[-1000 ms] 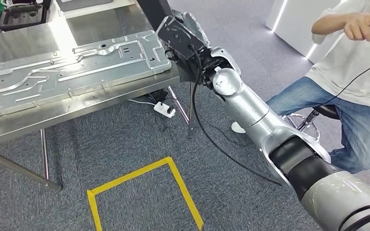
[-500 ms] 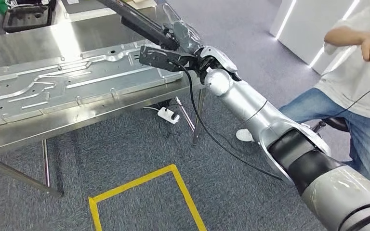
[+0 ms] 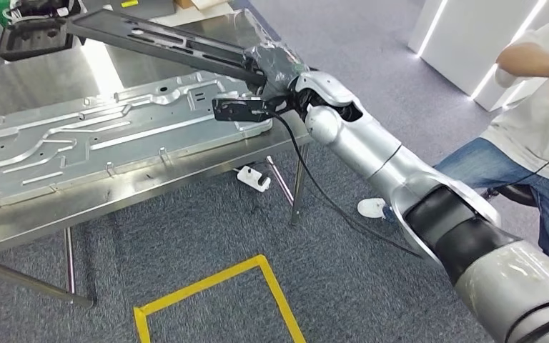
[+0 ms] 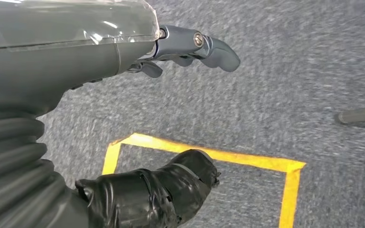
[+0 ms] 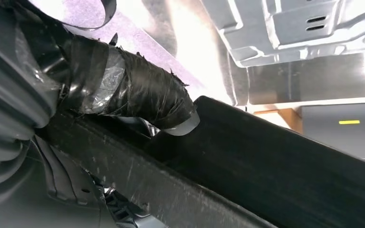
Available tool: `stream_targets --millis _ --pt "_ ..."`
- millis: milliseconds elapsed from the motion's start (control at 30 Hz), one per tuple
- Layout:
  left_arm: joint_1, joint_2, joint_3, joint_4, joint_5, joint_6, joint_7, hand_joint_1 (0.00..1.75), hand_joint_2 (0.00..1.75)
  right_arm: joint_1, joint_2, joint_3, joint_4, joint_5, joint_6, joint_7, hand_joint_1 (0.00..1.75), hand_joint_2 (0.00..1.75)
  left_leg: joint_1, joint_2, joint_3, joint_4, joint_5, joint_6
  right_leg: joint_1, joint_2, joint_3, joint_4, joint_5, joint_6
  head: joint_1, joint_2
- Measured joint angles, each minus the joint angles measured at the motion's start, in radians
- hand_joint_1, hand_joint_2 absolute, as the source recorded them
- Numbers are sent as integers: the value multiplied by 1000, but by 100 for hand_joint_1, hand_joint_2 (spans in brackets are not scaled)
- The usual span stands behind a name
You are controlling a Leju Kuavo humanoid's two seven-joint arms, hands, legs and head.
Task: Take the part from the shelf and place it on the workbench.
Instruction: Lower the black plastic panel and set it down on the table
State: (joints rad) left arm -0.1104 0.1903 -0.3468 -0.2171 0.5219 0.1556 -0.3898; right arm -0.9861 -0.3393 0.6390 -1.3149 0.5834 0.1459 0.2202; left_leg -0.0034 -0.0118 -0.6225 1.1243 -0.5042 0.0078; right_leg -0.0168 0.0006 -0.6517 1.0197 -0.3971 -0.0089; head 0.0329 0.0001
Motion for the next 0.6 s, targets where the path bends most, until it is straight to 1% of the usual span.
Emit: stream_targets --millis 67,100,133,167,200,233,267,300,333,367,433,467,500,533,567,600 --pt "0 0 0 0 0 0 0 0 175 -3 -1 3 0 4 7 -1 175 175 4 4 -79 122 -46 -9 0 0 8 0 -9 -5 -1 0" --pt "1 -1 0 0 0 0 0 0 175 -3 -1 6 1 8 13 -1 175 175 6 5 -112 162 -64 -12 0 1 14 1 -15 -5 -1 0" --pt "2 -2 0 0 0 0 0 0 175 -3 -2 11 3 15 22 -1 175 175 6 6 -131 171 -67 -13 0 2 21 2 -21 -5 -1 0" --pt "3 -2 0 0 0 0 0 0 175 -3 -2 17 5 22 32 -1 175 175 7 6 -132 147 -49 -12 1 3 30 3 -28 -4 -1 0" --pt "3 -2 0 0 0 1 0 0 175 -3 -2 24 6 30 43 -1 175 175 6 6 -116 87 -5 -8 2 4 41 4 -36 -3 0 0" --pt "3 -2 0 0 1 3 0 0 175 -4 -3 29 8 38 55 -1 175 175 6 6 -92 12 48 -2 2 3 51 4 -44 -2 0 0" --pt "3 -1 0 0 2 5 1 0 175 -5 -3 33 9 45 64 -1 175 175 3 6 -73 -47 87 3 3 4 59 3 -50 0 0 0" --pt "3 -1 0 0 3 8 2 0 175 -7 -4 36 10 52 72 -1 175 175 0 6 -56 -93 112 9 4 4 63 2 -55 4 0 0" --pt "3 -1 0 0 3 11 2 0 175 -9 -6 39 12 56 78 -1 175 175 -3 5 -51 -110 121 12 4 5 65 1 -59 8 0 0" --pt "3 -1 0 0 3 15 4 0 175 -11 -7 42 15 60 82 0 175 175 -5 5 -51 -109 117 15 5 5 66 -1 -61 14 0 0" --pt "3 -1 0 0 3 21 5 0 175 -12 -11 52 19 65 87 1 175 175 -1 6 -42 -118 126 22 6 6 68 0 -70 26 0 0" --pt "3 -1 0 0 3 23 6 0 175 -13 -15 56 21 66 90 0 175 175 2 6 -37 -123 125 27 6 6 63 12 -81 30 1 0" --pt "1 -1 0 0 2 23 6 0 175 -14 -18 59 23 66 93 0 175 175 5 6 -33 -128 126 31 7 5 47 48 -102 34 1 0" --pt "-1 -2 0 0 2 23 6 0 175 -15 -23 62 25 65 96 -1 175 175 5 6 -30 -129 124 35 6 5 17 105 -130 36 1 0" --pt "-2 -2 0 0 1 23 6 0 175 -16 -25 64 29 63 97 -2 175 175 5 5 -29 -127 121 38 7 4 -21 175 -160 38 2 0" --pt "-2 -3 0 0 0 23 7 0 175 -15 -27 68 32 60 98 -3 175 175 4 5 -29 -125 118 40 6 4 -60 240 -180 40 2 0"
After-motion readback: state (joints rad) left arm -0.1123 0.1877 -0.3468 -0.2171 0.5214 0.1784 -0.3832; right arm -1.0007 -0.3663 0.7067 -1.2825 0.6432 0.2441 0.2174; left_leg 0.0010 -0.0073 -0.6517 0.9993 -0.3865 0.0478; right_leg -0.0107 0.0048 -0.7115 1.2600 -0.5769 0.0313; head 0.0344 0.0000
